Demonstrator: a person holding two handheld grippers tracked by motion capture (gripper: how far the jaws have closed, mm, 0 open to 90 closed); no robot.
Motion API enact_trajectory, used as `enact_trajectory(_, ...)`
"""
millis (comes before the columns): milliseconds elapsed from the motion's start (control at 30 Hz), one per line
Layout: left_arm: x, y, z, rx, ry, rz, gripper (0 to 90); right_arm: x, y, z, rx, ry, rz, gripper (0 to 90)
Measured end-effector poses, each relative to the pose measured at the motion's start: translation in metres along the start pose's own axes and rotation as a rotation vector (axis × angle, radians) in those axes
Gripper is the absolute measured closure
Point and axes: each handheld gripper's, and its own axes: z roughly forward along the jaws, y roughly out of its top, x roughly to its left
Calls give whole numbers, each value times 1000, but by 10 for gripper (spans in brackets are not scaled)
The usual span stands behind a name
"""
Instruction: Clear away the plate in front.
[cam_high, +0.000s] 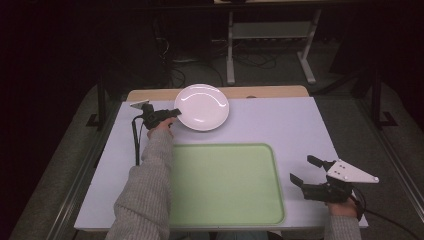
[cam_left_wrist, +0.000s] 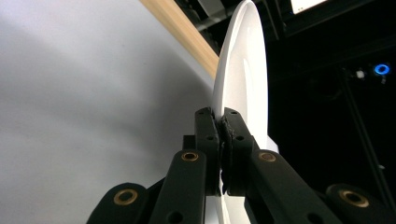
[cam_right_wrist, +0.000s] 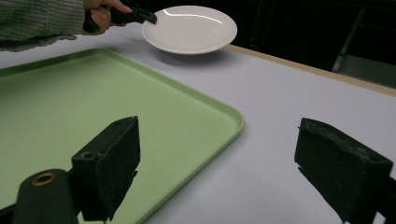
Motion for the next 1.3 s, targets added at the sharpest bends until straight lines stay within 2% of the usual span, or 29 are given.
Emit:
enact_trajectory(433,-8,10,-23,30,-49,69,873,0,-1,0,5,-5,0,133)
enact_trajectory(633,-14,10,-42,26,-46,93,872,0,-1,1,8,-6,0,133)
enact_trajectory(700,-16,9,-49,25,-55,98,872,1,-1,1,9,-5,-4,133)
enact_trajectory(800,-22,10,-61,31,-77,132,872,1,0,0,7,-4,-4,133)
enact_trajectory(900,-25,11,-66,28,-89,141,873,2,0,0,5,-4,-6,133)
enact_trajectory(1300,-31,1,-88,49,-134,215,875,2,0,0,1,-9,0,133)
